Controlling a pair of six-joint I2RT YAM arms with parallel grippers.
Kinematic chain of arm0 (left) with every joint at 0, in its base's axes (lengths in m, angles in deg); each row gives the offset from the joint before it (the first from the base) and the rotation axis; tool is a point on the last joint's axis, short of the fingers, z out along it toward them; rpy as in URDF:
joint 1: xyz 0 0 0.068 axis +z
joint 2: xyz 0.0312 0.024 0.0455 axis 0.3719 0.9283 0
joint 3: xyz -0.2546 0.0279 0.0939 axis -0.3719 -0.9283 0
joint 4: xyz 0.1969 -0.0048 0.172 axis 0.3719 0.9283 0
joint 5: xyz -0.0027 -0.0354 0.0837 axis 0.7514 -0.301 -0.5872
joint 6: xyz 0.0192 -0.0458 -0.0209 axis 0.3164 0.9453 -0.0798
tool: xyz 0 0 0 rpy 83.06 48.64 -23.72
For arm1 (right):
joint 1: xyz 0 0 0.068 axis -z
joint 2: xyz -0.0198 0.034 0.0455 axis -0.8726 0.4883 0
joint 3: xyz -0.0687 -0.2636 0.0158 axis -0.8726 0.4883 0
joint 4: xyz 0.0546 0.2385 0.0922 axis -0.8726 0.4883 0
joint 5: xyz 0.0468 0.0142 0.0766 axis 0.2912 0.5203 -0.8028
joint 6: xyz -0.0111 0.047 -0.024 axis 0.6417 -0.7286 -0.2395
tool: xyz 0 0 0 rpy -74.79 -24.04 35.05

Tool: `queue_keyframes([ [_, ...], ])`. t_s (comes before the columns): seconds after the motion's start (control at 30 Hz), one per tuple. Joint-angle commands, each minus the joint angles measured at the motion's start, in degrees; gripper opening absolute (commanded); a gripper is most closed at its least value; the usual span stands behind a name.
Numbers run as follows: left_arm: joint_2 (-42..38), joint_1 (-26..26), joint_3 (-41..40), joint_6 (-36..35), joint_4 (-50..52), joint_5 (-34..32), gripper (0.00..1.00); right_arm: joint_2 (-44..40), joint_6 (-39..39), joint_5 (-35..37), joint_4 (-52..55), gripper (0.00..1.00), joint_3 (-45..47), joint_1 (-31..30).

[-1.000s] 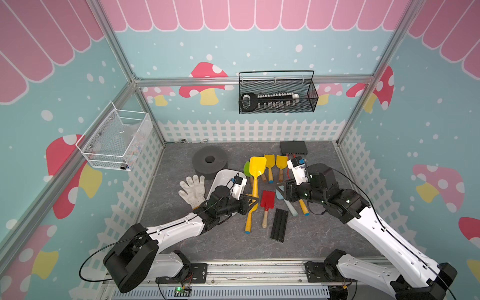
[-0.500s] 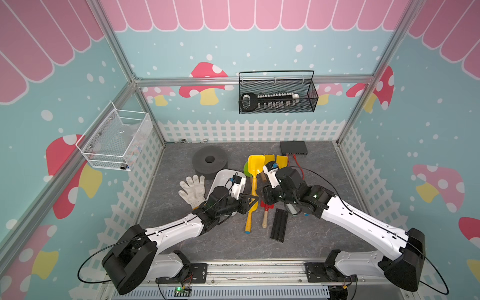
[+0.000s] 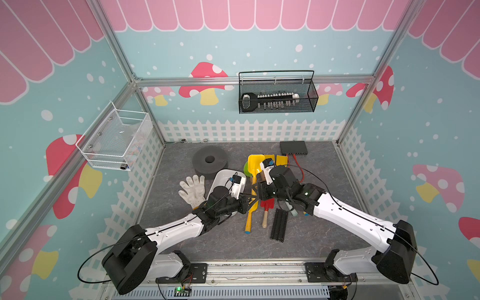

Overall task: Take the shovel out of the storage box
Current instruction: Place the shovel at the center of the board.

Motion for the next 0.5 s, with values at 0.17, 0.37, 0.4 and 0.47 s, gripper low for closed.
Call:
queue_keyframes([
  [0.17, -1.11, -0.33, -0.67, 0.43, -2.5, 0.22, 0.0, 3.47, -0.42, 0.34, -1.52, 0.4, -2.64, -0.33],
  [0.37, -1.24, -0.3, -0.74, 0.6, -2.66, 0.49, 0.0, 4.78, -0.23, 0.67, -1.5, 0.31, -3.02, -0.33],
  [0.4, -1.23, -0.34, -0.85, 0.6, -2.66, 0.5, 0.0, 4.91, -0.24, 0.76, -1.57, 0.31, -3.02, -0.33],
  [0.47, -1.28, -0.27, -0.81, 0.68, -2.79, 0.61, 0.0, 5.28, -0.22, 0.79, -1.51, 0.3, -3.02, -0.33],
])
